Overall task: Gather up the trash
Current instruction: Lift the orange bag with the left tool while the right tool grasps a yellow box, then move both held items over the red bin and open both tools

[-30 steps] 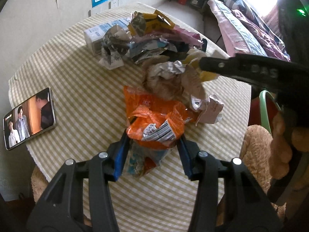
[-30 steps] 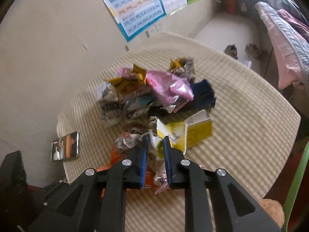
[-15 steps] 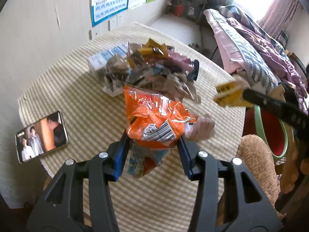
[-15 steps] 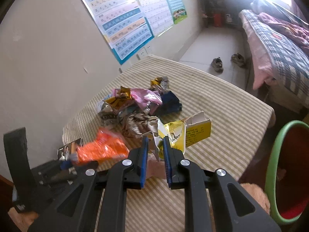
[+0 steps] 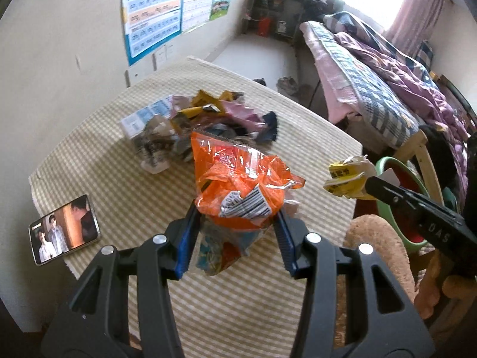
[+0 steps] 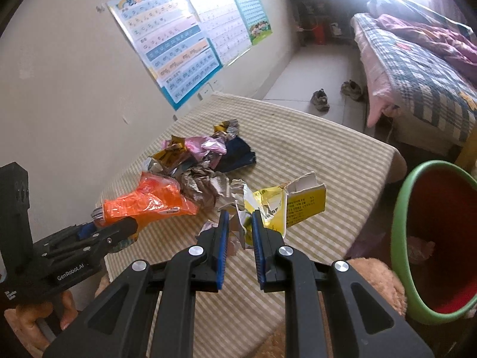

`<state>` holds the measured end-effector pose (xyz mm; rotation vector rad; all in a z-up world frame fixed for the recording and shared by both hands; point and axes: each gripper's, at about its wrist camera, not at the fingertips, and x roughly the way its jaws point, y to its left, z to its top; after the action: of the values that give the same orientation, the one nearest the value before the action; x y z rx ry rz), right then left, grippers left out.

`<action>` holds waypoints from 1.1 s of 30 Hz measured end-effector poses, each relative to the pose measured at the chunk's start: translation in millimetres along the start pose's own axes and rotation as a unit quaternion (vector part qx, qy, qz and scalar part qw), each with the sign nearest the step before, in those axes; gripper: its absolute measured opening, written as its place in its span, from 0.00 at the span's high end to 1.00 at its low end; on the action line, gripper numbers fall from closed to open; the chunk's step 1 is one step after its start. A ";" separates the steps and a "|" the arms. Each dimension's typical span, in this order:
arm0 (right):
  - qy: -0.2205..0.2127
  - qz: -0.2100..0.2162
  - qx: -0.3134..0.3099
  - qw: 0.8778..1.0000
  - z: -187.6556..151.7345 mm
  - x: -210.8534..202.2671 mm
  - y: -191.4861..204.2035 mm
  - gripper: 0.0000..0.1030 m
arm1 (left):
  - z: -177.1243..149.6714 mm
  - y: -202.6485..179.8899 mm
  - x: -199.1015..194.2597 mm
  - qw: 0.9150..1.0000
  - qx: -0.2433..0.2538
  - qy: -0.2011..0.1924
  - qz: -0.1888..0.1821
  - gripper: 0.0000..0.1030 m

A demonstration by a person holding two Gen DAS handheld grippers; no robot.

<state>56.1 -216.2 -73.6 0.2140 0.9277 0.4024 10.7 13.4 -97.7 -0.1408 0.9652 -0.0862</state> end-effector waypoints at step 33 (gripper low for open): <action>-0.106 -0.128 0.222 0.961 -19.7 -113.9 -191.1 0.85 | 17.7 -208.4 43.7 0.973 0.169 0.032 -0.153 0.55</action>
<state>26.1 -437.5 -68.3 0.5300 0.8107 -0.0745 47.9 -196.9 -90.4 0.0291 0.9743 -0.5400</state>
